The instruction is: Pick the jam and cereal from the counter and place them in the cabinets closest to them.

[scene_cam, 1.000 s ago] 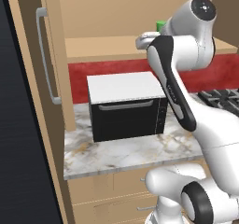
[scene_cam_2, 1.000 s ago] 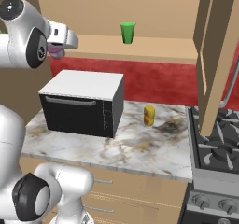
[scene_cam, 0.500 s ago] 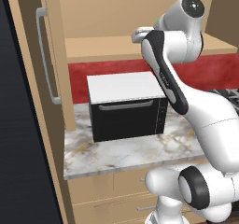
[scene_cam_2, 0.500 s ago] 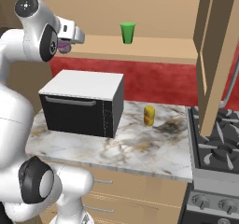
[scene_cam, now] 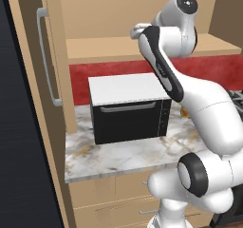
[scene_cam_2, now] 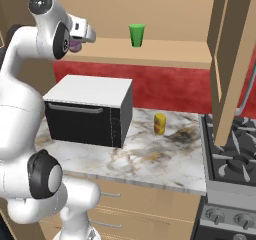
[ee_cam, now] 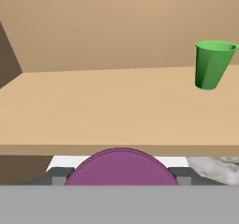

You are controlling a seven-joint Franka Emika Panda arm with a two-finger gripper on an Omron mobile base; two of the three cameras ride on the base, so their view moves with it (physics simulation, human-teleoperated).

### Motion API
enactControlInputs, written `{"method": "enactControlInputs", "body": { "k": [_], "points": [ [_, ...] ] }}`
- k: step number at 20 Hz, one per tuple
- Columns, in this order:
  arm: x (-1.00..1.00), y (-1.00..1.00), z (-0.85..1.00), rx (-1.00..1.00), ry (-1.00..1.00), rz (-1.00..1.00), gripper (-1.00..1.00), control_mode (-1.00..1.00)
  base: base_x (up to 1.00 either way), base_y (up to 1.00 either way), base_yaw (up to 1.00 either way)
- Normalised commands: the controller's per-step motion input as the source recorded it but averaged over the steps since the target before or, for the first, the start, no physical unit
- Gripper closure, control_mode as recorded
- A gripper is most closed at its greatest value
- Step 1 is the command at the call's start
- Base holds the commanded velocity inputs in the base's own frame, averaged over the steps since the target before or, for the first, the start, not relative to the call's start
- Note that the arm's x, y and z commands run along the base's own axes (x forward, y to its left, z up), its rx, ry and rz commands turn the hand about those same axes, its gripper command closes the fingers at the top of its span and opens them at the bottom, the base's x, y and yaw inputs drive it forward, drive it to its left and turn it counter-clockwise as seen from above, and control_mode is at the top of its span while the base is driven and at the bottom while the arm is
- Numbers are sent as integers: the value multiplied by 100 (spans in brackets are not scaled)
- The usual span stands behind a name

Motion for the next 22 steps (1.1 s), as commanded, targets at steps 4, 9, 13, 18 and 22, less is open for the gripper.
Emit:
{"method": "enactControlInputs", "body": {
  "k": [4, 9, 13, 18, 22],
  "points": [
    [41, 0, 0, 0, 0, 0, 100, -100, 0, 0, 0],
    [45, 0, 0, 0, 0, 0, 100, -100, 0, 0, 0],
    [41, 0, -2, 0, 0, 0, 100, -100, 0, 0, 0],
    [41, 2, -11, 0, 0, 0, 100, -100, 0, 0, 0],
    [37, 3, -17, -1, 0, 0, 100, -100, 0, 0, 0]
  ]
}}
